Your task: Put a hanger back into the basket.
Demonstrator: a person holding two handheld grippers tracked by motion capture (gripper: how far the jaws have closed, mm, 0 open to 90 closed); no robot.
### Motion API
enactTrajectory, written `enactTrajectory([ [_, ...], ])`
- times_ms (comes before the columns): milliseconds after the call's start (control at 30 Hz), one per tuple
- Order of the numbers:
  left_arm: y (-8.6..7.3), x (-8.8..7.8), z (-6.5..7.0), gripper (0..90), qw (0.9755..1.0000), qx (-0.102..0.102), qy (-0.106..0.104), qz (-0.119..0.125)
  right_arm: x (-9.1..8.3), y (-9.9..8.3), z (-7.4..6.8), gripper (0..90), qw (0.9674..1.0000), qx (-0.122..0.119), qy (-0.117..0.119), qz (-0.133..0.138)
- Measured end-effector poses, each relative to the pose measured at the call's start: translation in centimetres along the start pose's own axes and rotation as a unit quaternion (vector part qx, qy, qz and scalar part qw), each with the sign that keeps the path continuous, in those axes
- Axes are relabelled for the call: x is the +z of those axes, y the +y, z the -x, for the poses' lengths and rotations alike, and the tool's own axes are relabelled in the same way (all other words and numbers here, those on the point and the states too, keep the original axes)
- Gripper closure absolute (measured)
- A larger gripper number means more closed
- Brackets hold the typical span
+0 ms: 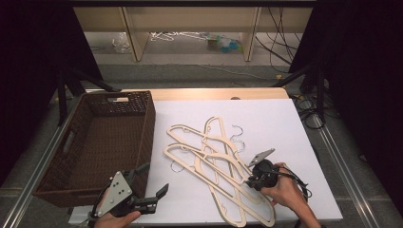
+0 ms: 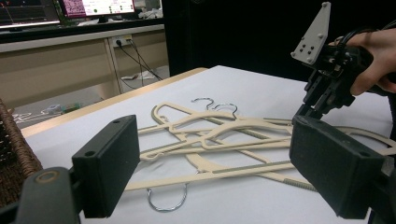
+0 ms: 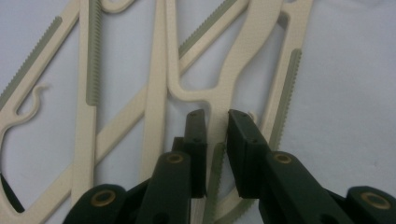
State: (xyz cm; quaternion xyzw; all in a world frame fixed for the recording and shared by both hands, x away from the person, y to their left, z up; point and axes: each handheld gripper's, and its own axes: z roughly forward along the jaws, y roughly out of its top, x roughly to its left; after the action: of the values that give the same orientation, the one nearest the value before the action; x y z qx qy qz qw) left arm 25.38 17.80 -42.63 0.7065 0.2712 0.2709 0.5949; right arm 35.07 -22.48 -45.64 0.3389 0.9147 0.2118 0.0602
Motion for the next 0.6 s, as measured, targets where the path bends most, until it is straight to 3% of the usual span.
enactTrajectory([
  [200, 0.0, 0.0, 0.0, 15.9, 1.0, -0.001, 0.0, -0.001, 0.9, 0.7, -0.2, 68.1, 0.9999, -0.007, -0.006, 0.008],
  [533, -0.1, 0.1, 0.1, 15.9, 1.0, 0.002, 0.0, -0.003, 1.3, 0.9, -0.4, 71.8, 0.9999, 0.007, -0.012, 0.0],
  [600, 0.0, 0.2, 0.1, 15.9, 1.0, 0.001, 0.0, -0.002, 1.3, 1.0, -0.6, 77.0, 0.9998, 0.005, -0.019, -0.003],
])
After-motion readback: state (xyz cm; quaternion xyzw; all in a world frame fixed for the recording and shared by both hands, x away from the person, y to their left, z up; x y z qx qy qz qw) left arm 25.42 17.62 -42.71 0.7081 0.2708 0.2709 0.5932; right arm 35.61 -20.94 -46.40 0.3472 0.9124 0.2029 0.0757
